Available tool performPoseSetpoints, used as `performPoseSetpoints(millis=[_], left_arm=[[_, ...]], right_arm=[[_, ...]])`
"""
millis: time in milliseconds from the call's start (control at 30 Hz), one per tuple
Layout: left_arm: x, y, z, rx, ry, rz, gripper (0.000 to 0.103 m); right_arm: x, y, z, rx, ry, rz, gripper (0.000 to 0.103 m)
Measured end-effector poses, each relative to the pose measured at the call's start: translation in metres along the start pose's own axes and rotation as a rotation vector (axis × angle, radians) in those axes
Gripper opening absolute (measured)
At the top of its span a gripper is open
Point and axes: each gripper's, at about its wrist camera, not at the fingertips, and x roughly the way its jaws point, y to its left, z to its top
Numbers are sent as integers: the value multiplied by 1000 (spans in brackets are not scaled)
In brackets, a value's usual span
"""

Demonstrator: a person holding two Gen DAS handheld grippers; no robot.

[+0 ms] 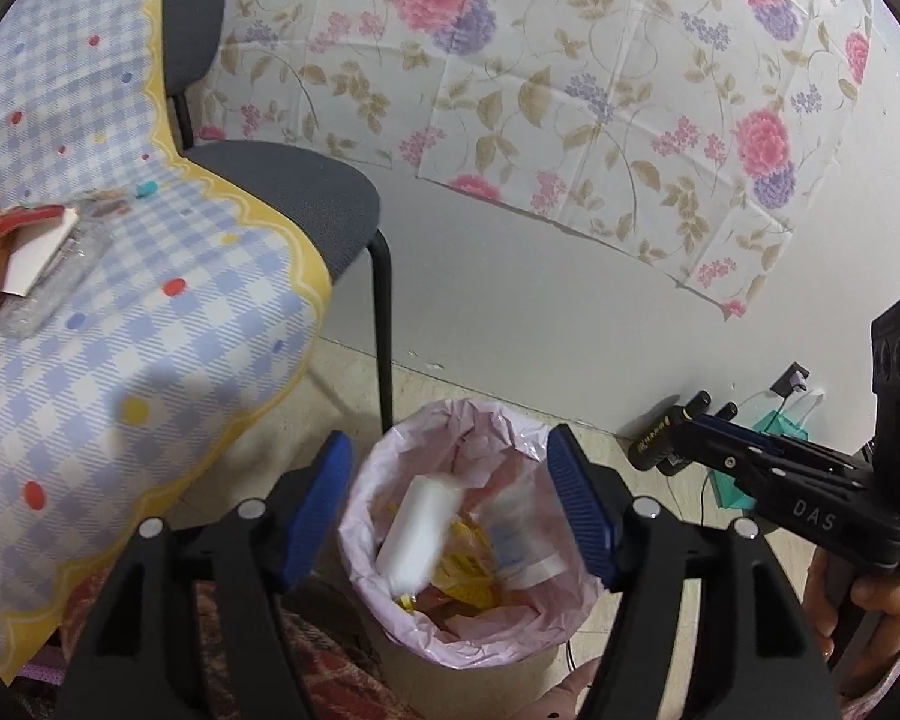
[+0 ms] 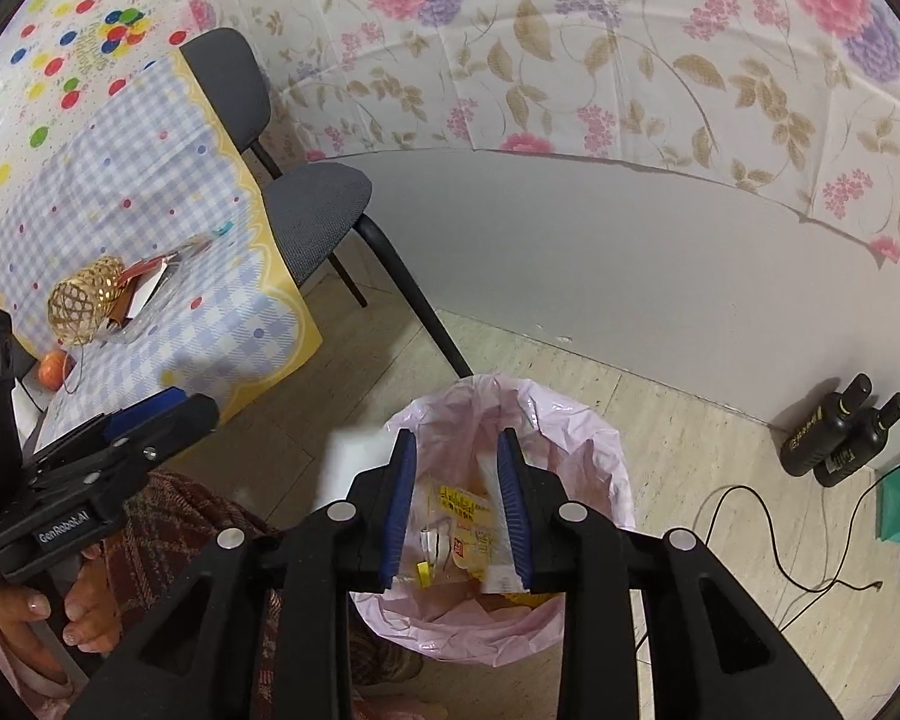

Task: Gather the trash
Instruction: 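Carry sponge and carton to the pink bin and open both tools, then move both tools back over the chair seat toward the bamboo basket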

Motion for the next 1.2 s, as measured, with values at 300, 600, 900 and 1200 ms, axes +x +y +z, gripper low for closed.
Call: performPoseSetpoints(millis=[300, 600, 900, 1200], left_arm=[[-55, 42, 5, -64, -82, 186, 66], [-110, 114, 7, -216, -150, 379, 66], [-161, 174, 0, -345, -159, 543, 66], [-167, 219, 3, -365, -192, 590, 66]], right_arm=[[-30, 44, 19, -135, -106, 24, 30], [-4, 129, 41, -315, -64, 196, 30], [32, 227, 64, -493, -11, 337, 30], [58, 275, 87, -575, -43, 371, 30]])
